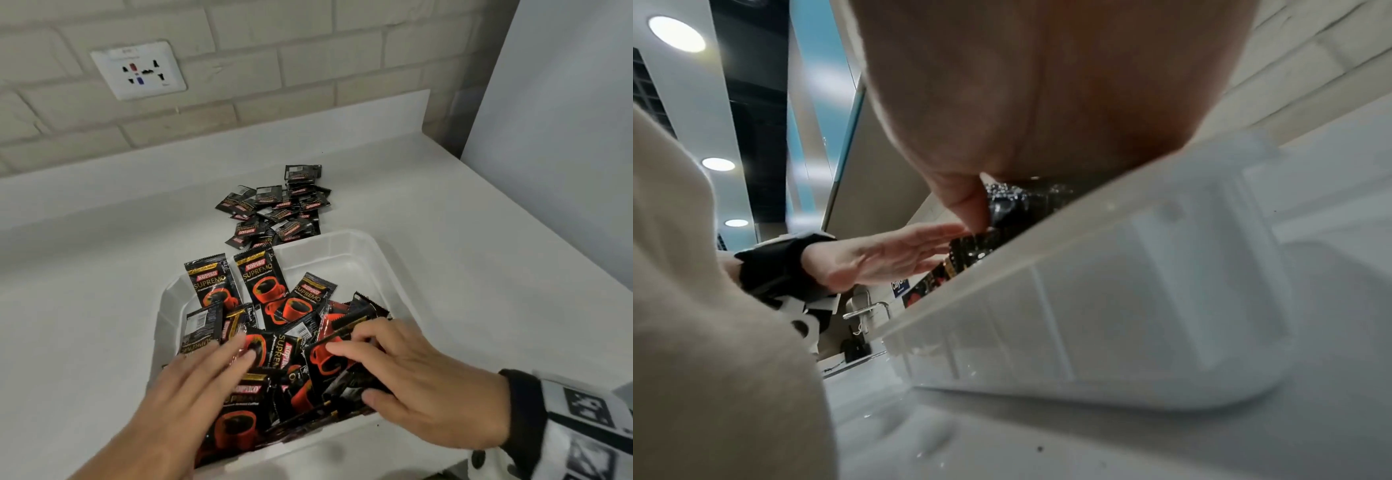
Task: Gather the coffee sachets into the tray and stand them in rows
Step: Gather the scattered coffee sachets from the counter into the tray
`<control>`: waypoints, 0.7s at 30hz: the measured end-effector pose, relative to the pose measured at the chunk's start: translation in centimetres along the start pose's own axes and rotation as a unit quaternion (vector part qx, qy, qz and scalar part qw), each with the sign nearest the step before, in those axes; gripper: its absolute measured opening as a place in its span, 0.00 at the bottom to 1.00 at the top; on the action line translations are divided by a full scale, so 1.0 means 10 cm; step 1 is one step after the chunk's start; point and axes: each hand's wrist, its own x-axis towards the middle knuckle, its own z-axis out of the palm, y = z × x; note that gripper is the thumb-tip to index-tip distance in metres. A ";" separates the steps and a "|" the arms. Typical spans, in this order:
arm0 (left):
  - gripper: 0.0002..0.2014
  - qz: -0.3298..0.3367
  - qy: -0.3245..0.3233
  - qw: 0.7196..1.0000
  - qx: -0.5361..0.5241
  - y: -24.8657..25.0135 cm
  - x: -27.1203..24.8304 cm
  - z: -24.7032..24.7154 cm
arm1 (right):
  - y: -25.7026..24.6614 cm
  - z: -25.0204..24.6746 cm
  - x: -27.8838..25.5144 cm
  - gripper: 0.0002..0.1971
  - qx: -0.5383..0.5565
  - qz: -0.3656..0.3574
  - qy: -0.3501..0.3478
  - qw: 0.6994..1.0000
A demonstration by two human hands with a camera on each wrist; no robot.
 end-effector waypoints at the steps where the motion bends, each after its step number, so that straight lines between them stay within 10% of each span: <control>1: 0.34 -0.008 0.018 1.000 -0.001 -0.01 -0.03 0.08 | 0.00 -0.01 -0.01 0.29 -0.003 0.007 -0.001 1.000; 13: 0.41 -0.044 0.003 0.997 0.067 -0.11 -0.11 0.49 | 0.00 -0.13 -0.10 0.37 0.039 0.003 -0.127 0.991; 21: 0.37 -0.025 0.164 0.986 0.001 -0.09 -0.15 0.50 | 0.25 -0.69 0.30 0.35 0.247 0.112 0.010 0.962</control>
